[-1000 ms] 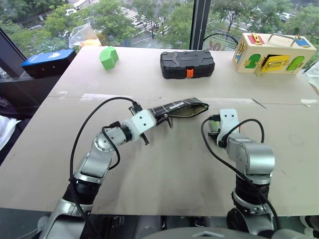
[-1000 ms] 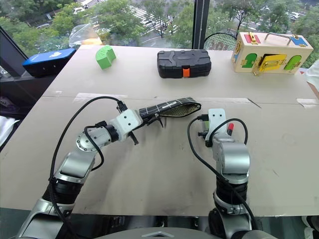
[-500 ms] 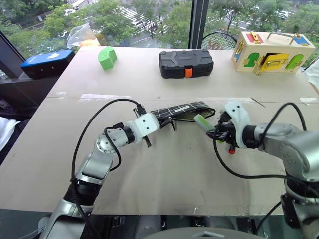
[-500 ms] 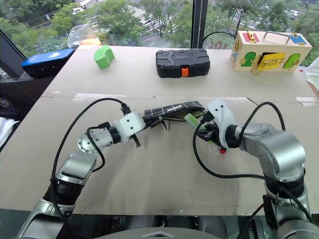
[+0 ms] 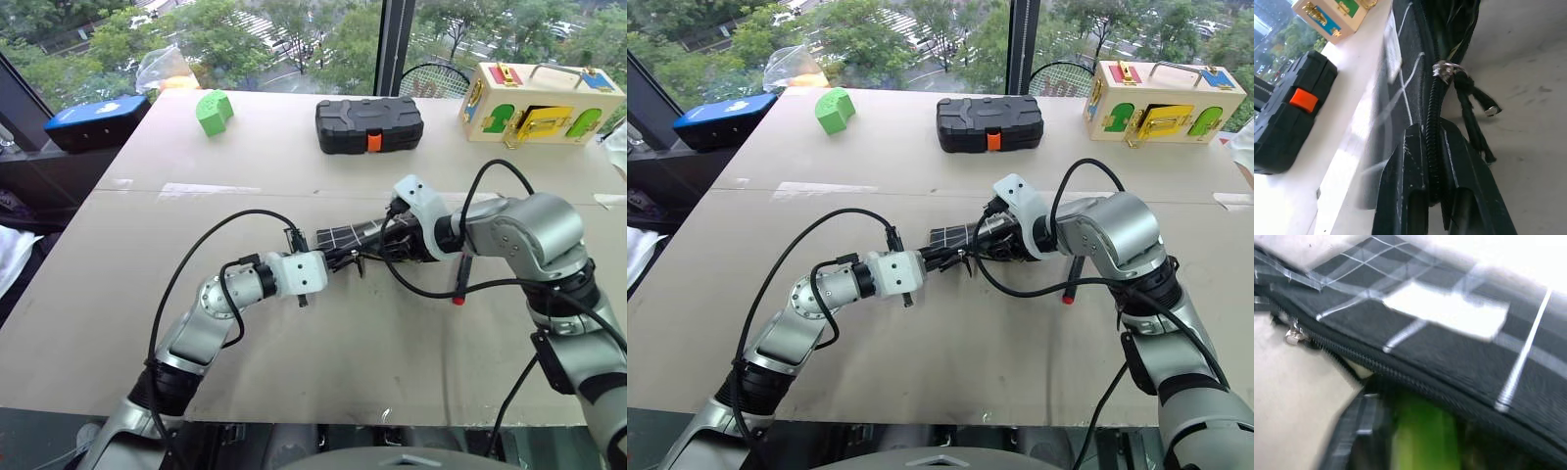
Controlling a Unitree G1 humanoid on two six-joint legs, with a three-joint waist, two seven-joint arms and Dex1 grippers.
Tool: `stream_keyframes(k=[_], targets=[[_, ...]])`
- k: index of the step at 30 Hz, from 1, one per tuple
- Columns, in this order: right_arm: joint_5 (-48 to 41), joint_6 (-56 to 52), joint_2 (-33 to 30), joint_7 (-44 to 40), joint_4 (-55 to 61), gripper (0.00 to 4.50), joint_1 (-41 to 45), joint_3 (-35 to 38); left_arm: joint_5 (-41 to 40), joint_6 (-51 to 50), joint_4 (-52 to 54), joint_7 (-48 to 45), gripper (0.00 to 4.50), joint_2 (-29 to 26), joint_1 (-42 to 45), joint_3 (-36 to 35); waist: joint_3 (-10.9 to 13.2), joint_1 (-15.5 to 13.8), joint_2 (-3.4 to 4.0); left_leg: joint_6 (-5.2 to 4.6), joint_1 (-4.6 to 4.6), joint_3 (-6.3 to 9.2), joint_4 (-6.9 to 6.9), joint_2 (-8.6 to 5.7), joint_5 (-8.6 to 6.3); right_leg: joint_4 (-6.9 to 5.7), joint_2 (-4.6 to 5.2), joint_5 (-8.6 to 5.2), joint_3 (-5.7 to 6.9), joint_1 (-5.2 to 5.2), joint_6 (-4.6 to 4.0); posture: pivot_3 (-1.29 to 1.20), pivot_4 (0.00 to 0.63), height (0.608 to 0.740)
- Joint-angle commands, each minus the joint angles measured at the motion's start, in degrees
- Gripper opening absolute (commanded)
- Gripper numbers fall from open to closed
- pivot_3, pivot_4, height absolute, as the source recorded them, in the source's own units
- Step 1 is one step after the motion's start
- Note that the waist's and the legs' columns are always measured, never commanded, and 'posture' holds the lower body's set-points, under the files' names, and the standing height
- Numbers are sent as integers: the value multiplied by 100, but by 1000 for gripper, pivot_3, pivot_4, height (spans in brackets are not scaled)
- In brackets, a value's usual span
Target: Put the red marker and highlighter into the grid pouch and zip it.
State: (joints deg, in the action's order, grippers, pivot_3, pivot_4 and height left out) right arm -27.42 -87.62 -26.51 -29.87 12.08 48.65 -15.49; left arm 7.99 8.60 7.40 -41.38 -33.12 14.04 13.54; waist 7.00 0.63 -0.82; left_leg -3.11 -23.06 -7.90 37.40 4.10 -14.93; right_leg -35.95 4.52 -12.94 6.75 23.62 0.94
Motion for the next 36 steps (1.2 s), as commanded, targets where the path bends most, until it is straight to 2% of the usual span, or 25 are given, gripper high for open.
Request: stream_keyframes(k=[1,3,7,11,13,16,20,23,24,25,27,30,32,33,36], targets=[[-132,69,-250,-151,249,3991,22,279,-247,-466,264,93,0,103,-24,-242,1,0,1,3,0,-1,0,0,2,0,1,0,0,0,0,0,150,740],[-361,-64,-443,-309,589,4469,-53,603,-378,-848,308,113,0,149,-49,-356,1,3,1,5,-2,0,1,0,3,0,2,0,0,1,1,0,150,740],[-1301,-401,-833,-904,1749,4469,-551,2005,-694,-1572,382,96,0,232,-21,-596,0,-4,0,0,-4,6,1,1,0,1,2,0,5,0,2,0,150,740],[-1841,-488,-965,-549,2492,4469,-1268,2859,-890,-1881,520,30,0,209,-7,-722,-2,-3,-5,-4,-4,13,1,3,-3,4,3,0,10,-4,2,0,150,740],[-1563,-488,-914,207,2852,4469,-1866,2926,-950,-1981,513,15,0,183,81,-766,-3,-4,-6,-4,-2,14,1,2,-3,3,4,0,10,-5,2,0,150,740],[-777,-488,-463,1626,3056,4469,-2637,2738,-992,-2069,463,-2,0,164,219,-798,-2,-6,-4,-3,-2,15,1,2,-3,0,5,-1,9,-4,1,0,150,740],[396,-487,689,3246,2935,4469,-3226,2300,-968,-2011,360,-60,0,108,346,-772,5,5,7,18,1,12,3,0,10,-3,2,-1,4,-4,2,0,150,740],[1015,-398,1526,3868,2539,4469,-3483,2241,-975,-1987,315,-84,0,93,408,-745,-7,2,-13,24,3,10,-1,6,13,-2,-9,-2,2,-2,3,0,150,740],[1091,-373,1665,3895,2492,3951,-3554,2246,-981,-1992,319,-90,0,95,420,-740,-8,3,-10,28,4,10,-3,6,15,-4,-10,-2,1,-2,2,0,150,740],[1180,-337,1767,3915,2497,3711,-3606,2256,-984,-1998,325,-92,0,96,427,-735,-14,12,-16,28,5,10,-4,5,15,-4,-9,-2,0,-2,2,0,150,740],[1219,-410,1875,3824,2624,2929,-3628,2369,-988,-2004,332,-91,0,92,443,-731,-17,14,-22,27,7,8,0,5,15,-3,-9,-2,-4,-6,4,0,150,740],[1194,-487,1619,3621,2879,1704,-3673,2458,-985,-2002,345,-88,0,92,444,-720,-16,-35,-21,25,7,11,2,0,15,-2,-2,-2,-1,-7,4,0,150,740],[973,-487,1334,3279,3121,627,-3704,2586,-966,-1983,364,-85,0,100,434,-692,-12,-73,-15,21,6,12,3,-6,12,0,4,-2,0,-7,3,0,150,740],[788,-487,1183,3067,3250,293,-3723,2669,-961,-1984,371,-77,0,109,434,-680,-12,-94,-15,18,4,12,3,-10,11,3,7,-2,0,-6,3,0,150,740],[-77,-488,646,2242,3630,219,-3710,2924,-938,-1956,354,-49,0,141,446,-649,-7,-110,-7,16,-7,11,3,-13,10,7,7,-2,-2,-2,2,0,150,740]])
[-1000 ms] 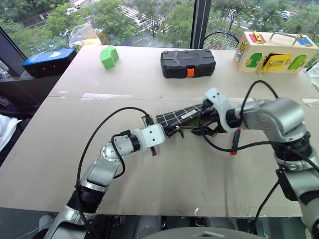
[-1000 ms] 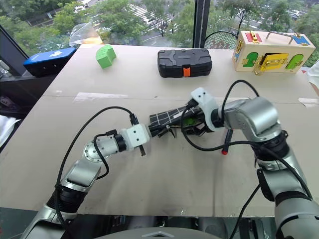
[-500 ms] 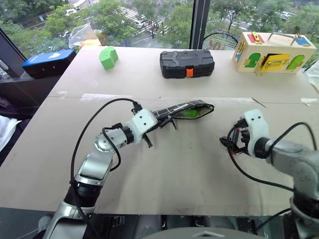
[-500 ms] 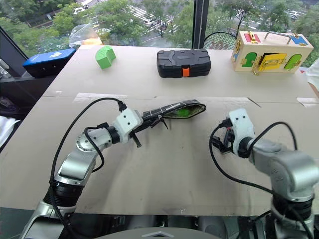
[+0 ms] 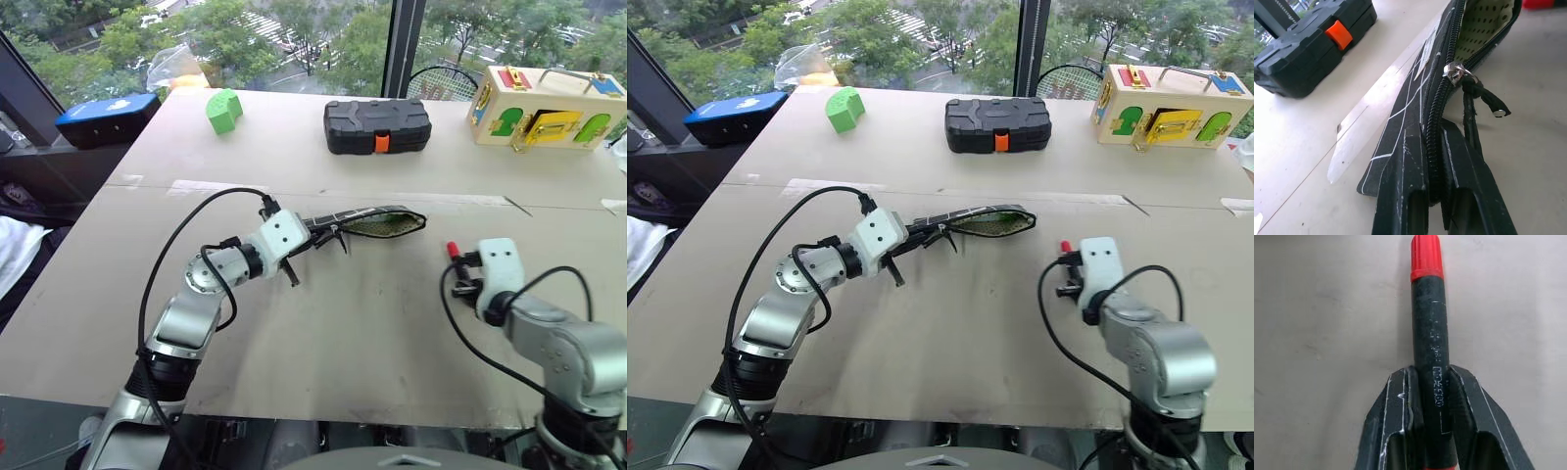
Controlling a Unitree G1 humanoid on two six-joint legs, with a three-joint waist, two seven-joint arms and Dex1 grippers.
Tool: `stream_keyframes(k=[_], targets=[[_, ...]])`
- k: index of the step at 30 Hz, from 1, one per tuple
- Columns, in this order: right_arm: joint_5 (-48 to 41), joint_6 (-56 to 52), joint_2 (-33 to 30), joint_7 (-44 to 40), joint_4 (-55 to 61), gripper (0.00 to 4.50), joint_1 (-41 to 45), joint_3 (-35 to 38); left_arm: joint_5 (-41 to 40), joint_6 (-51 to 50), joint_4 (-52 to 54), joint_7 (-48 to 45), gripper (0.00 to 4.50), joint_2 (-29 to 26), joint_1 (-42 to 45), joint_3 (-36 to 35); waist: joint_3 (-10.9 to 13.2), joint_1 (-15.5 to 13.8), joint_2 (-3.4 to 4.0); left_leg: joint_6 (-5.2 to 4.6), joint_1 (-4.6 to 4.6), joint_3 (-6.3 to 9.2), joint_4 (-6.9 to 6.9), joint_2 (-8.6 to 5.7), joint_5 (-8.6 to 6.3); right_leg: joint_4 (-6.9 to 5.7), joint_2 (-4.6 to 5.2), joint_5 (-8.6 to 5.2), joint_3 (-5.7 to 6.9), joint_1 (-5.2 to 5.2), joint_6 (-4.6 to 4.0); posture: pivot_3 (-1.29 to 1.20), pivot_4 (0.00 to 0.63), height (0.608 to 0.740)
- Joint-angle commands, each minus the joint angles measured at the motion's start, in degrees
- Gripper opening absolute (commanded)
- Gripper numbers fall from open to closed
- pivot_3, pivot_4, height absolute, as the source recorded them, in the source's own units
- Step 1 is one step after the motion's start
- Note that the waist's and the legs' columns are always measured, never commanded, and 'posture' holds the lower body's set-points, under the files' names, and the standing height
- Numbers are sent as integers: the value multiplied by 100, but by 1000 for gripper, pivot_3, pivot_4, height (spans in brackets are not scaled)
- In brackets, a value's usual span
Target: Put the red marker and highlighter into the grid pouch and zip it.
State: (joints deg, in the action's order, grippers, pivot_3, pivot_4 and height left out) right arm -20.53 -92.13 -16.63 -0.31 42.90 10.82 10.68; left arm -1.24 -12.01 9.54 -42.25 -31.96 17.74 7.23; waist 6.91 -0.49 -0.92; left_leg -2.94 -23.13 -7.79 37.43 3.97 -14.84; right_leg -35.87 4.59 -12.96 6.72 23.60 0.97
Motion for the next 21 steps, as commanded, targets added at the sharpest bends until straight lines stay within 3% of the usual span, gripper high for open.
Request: stream_keyframes(k=[1,4,9,21], targets=[[-1103,-37,-458,-945,614,219,122,406,-4,124,127,44,0,34,81,-5,2,6,4,0,0,-1,0,0,0,0,-1,0,-1,2,0,0,150,740],[-2209,-37,-756,-1397,596,219,552,563,41,217,83,37,0,39,88,44,4,100,4,-20,7,2,-6,16,-13,-1,-18,0,-1,1,-1,0,150,740],[-3335,-37,-1135,-1166,-54,219,1394,298,114,375,73,29,0,31,61,117,7,123,6,-22,13,7,-5,19,-13,-4,-24,1,-2,-3,-4,0,150,740],[-4024,-37,-2573,-1159,-1281,219,2529,-990,273,711,256,71,0,41,-147,241,9,107,4,-25,5,2,-1,7,-14,-2,-5,2,2,-2,-2,0,150,740]])
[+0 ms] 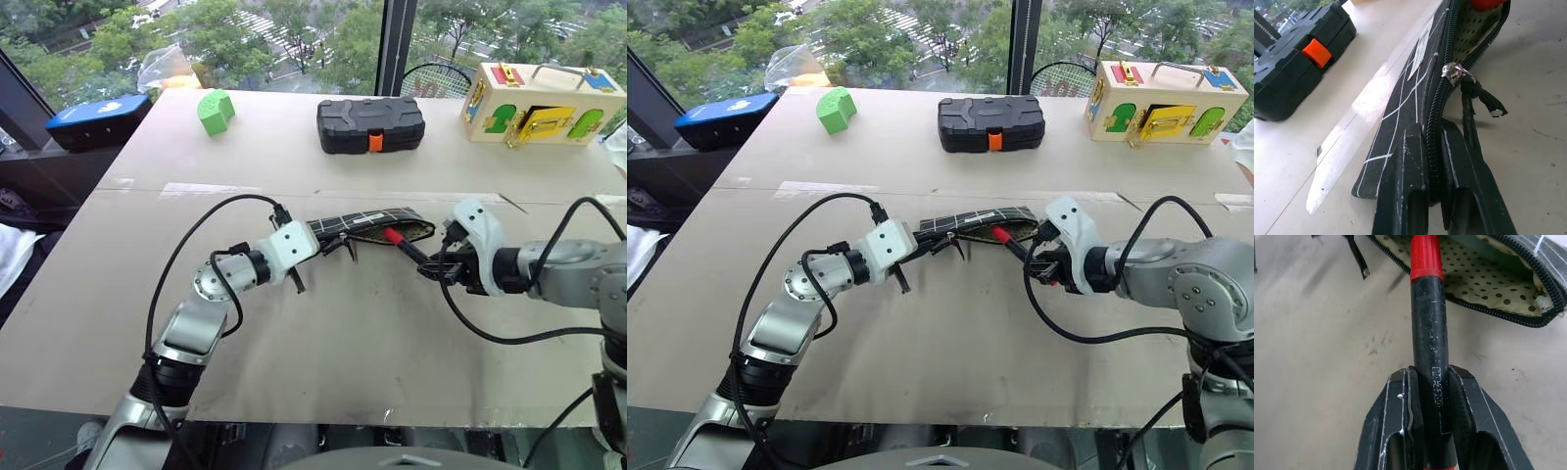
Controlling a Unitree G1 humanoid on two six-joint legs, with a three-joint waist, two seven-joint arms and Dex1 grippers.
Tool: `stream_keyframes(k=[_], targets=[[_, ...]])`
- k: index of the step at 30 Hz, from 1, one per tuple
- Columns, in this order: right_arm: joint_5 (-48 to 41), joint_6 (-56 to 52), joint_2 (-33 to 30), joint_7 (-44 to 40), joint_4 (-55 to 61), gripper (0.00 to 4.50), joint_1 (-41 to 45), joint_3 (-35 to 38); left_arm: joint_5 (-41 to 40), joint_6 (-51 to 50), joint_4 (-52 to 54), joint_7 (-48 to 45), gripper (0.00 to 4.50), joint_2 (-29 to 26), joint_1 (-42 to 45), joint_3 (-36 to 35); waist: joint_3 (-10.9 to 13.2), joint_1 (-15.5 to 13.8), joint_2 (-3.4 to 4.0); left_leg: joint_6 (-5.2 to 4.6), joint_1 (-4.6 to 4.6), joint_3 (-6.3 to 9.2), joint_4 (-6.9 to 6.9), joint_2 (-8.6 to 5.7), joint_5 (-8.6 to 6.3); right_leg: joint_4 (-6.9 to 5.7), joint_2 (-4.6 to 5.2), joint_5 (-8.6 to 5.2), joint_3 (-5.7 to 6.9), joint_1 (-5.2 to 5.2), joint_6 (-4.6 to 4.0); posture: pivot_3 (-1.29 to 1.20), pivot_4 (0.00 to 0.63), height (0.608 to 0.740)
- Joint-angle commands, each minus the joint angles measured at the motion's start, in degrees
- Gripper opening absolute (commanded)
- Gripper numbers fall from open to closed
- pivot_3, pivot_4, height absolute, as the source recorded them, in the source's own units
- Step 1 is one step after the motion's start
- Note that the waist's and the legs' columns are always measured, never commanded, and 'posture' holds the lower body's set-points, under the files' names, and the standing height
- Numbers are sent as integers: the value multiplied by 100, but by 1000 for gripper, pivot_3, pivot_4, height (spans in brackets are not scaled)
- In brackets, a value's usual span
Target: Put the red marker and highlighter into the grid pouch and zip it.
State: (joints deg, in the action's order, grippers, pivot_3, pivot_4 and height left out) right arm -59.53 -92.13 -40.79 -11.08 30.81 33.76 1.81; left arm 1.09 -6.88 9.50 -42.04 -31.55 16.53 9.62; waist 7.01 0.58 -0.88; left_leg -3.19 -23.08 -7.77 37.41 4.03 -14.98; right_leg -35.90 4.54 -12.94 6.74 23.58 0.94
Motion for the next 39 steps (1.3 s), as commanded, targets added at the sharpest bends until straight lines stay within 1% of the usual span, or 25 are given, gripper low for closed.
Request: stream_keyframes(k=[1,5,9,11,13,14,15,16,17,19,22,24,25,26,28,31,33,37,39], targets=[[-135,-37,-195,-91,-160,219,329,-197,58,238,264,47,0,0,-43,21,0,1,0,0,0,0,0,0,0,0,0,0,0,0,0,0,150,740],[-38,-37,-67,-86,-756,219,905,-611,216,582,226,-20,0,-41,-91,155,0,8,0,-1,1,-2,0,1,0,-1,0,0,-1,1,0,0,150,740],[395,-37,379,-21,-1534,219,1552,-1026,295,795,190,-42,0,-48,-107,263,0,9,0,0,0,-3,0,2,0,-2,0,1,0,2,0,0,150,740],[618,79,613,-271,-2032,219,1866,-1259,257,868,306,-111,0,-72,-210,303,1,15,2,2,0,-4,1,3,2,-3,0,1,2,2,0,0,150,740],[930,275,681,-410,-2382,1222,2002,-1397,217,853,401,-135,0,-70,-310,311,1,17,1,5,0,-10,1,4,3,-6,0,1,-1,5,0,0,150,740],[1020,314,656,-492,-2425,1460,2016,-1427,201,814,426,-130,0,-58,-347,301,1,14,3,6,0,-11,1,5,4,-5,0,1,0,5,0,0,150,740],[1117,342,619,-558,-2446,2060,2024,-1448,191,772,441,-122,0,-44,-373,284,1,-10,2,10,-1,-13,1,4,6,-4,1,1,-1,5,0,0,150,740],[1138,321,578,-586,-2380,2616,1972,-1252,132,640,453,-83,0,-2,-410,223,1,-22,2,17,-5,-9,1,4,11,-2,2,1,7,5,1,0,150,740],[1169,303,558,-608,-2330,3081,1932,-1102,88,548,465,-55,0,27,-439,177,1,-25,2,20,-10,-7,2,5,12,0,3,1,9,6,1,0,150,740],[1117,316,186,-839,-1847,3912,1755,-889,-141,173,513,-6,0,128,-465,26,1,-32,2,21,-18,-7,5,4,13,0,5,1,9,9,1,0,150,740],[567,466,-615,-1605,-520,3912,1199,-436,-515,-480,617,9,0,246,-340,-198,2,-95,3,19,-35,9,11,3,12,9,9,1,24,10,2,0,150,740],[191,383,-683,-1783,8,3912,919,-112,-638,-714,641,-12,0,264,-220,-267,1,-85,3,18,-35,11,12,2,11,9,9,1,25,11,3,0,150,740],[25,316,-569,-1755,203,3912,791,52,-724,-848,650,-28,0,285,-151,-298,1,-59,1,16,-31,12,12,4,10,7,7,1,25,11,4,0,150,740],[-70,257,-348,-1616,377,3912,656,177,-821,-976,643,-45,0,306,-71,-332,1,-41,2,0,-26,15,12,6,0,4,4,1,23,9,4,0,150,740],[-58,43,465,-1015,412,3912,352,408,-900,-1087,617,-118,0,286,56,-320,-7,9,-12,-2,-19,19,10,9,-2,0,0,0,22,5,3,0,150,740],[9,-37,1356,-387,473,3912,-38,527,-1023,-1202,659,-186,0,285,144,-297,-4,10,-7,3,-8,18,10,11,2,-10,-4,1,17,-1,2,0,150,740],[214,-35,2035,18,479,3912,-265,603,-1069,-1260,696,-243,0,273,180,-261,-4,5,-6,6,-8,16,11,9,5,-14,-4,1,15,0,2,0,150,740],[748,339,3012,652,242,3912,-462,526,-1089,-1345,757,-308,0,247,216,-202,-4,6,-6,29,-11,12,12,5,18,-15,-4,1,13,1,2,0,150,740],[935,510,3339,787,99,3912,-441,480,-1093,-1388,786,-321,0,244,237,-193,-4,7,-5,30,-11,12,12,4,18,-14,-5,1,13,1,2,0,150,740]])
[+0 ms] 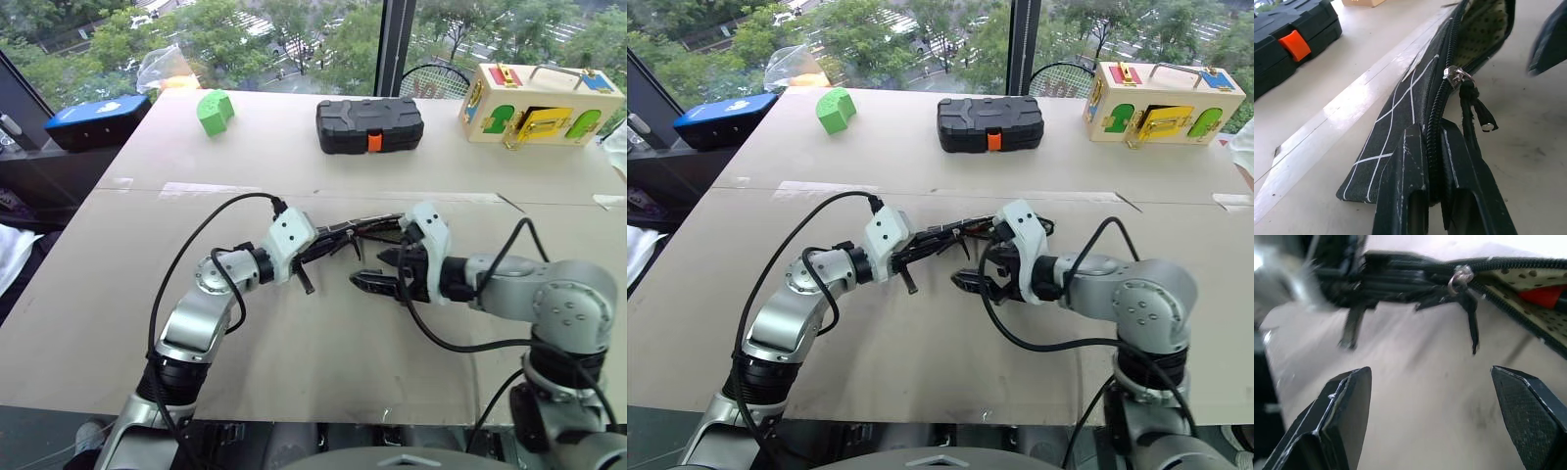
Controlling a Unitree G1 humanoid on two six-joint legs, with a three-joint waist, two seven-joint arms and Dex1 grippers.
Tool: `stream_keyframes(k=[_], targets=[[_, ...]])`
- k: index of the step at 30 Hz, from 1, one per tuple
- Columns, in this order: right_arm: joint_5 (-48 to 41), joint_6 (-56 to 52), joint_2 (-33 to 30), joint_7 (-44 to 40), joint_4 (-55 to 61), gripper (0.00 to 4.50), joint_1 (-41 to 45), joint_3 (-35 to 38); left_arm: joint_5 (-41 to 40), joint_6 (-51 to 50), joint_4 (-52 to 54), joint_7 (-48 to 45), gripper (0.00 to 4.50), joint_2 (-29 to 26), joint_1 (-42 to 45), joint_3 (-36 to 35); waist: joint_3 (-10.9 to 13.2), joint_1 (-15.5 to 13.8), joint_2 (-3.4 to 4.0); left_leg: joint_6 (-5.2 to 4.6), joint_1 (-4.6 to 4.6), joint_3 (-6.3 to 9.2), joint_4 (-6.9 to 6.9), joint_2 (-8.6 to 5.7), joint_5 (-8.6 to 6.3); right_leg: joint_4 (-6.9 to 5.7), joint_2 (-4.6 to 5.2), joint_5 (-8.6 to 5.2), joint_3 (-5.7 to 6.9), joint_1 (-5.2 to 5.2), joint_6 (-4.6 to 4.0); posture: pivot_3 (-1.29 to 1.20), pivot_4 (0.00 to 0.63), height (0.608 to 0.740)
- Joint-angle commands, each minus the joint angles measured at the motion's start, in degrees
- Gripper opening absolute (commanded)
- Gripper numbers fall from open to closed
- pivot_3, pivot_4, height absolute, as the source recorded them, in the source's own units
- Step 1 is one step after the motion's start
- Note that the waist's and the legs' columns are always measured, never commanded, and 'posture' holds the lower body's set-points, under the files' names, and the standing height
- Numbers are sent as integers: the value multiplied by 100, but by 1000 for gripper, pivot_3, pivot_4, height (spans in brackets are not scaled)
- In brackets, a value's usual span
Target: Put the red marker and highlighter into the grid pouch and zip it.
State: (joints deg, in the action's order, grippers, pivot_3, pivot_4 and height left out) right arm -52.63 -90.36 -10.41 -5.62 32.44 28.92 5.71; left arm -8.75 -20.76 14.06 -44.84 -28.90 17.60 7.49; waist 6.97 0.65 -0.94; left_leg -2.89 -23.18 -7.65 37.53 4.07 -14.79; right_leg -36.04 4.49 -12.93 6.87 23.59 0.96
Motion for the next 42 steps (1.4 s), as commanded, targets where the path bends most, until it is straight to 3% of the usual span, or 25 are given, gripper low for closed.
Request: stream_keyframes(k=[1,6,10,14,21,28,36,39,42], targets=[[386,447,430,319,-162,3912,74,7,-104,-17,336,-43,0,-24,143,25,0,0,1,0,0,0,0,0,0,0,0,0,0,0,0,0,150,740],[974,1104,784,475,-587,3912,114,-300,-87,-107,390,-23,0,-18,211,62,1,10,2,1,2,-1,0,0,0,0,-2,0,-1,0,0,0,150,740],[1036,1307,823,316,-578,2199,61,-338,-73,-171,453,20,0,-37,206,75,1,11,3,1,2,0,-1,0,0,0,-3,0,-2,0,0,0,150,740],[998,1385,864,208,-510,127,5,-313,-19,-166,483,52,0,-77,166,83,2,14,3,1,3,-1,-2,1,1,1,-4,0,-3,0,0,0,150,740],[1009,1352,753,215,-237,53,-177,-192,46,-186,465,148,0,-111,160,50,2,12,3,2,3,0,-3,1,0,1,-2,-1,-3,0,0,0,150,740],[863,793,307,395,395,53,-389,745,336,-42,142,395,0,-186,258,0,2,-1,3,1,2,0,-3,-1,0,2,-1,0,-3,-1,0,0,150,740],[1190,252,-945,387,241,53,-573,2132,536,249,-121,566,0,-221,339,10,3,-6,4,0,2,0,-5,-3,-1,7,0,-1,-3,0,0,0,150,740],[1267,413,-1570,165,146,53,-866,2066,598,433,-203,569,0,-222,349,77,2,-6,3,-1,2,-1,-7,-5,-1,9,0,-1,-4,-1,0,0,150,740],[1054,1109,-1563,-323,289,53,-1149,1940,865,910,-327,609,0,-263,349,330,3,10,5,-6,5,-1,-12,-5,-4,9,-2,-1,-6,0,0,0,150,740]])
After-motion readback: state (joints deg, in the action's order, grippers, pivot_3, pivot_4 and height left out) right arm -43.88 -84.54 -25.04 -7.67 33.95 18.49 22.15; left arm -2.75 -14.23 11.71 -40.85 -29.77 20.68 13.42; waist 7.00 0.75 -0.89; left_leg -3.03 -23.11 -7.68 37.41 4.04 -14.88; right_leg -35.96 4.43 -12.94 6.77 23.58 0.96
